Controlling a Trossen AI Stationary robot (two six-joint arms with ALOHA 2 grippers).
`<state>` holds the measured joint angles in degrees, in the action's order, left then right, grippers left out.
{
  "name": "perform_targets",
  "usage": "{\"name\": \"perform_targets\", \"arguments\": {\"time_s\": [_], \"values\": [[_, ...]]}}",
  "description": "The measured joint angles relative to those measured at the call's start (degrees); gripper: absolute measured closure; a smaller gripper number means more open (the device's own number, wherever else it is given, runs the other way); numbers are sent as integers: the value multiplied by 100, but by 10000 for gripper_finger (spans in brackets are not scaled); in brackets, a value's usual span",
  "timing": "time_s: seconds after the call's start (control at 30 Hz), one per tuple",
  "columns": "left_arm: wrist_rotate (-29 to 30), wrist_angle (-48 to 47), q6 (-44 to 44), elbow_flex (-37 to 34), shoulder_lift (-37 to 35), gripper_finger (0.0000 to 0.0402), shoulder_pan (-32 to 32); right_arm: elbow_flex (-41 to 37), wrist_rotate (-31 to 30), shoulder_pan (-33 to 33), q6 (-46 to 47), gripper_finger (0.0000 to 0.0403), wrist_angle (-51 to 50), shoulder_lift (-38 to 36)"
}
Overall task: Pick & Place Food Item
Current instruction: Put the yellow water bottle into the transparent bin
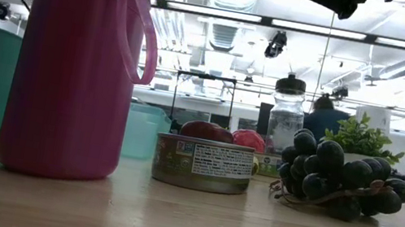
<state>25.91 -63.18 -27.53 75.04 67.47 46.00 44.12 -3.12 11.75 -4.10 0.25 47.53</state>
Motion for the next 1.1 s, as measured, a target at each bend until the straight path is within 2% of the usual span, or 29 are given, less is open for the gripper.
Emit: {"name": "perform_targets", "arguments": {"time_s": [0.27,0.5,1.1], "values": [[-255,383,435,-337,-14,180,636,0,1,0,0,80,0,0],[-260,385,441,-338,-25,180,623,2,1,1,0,80,-2,0],[-804,-86,50,-605,4,179,619,2,1,1,0,80,0,0]]}}
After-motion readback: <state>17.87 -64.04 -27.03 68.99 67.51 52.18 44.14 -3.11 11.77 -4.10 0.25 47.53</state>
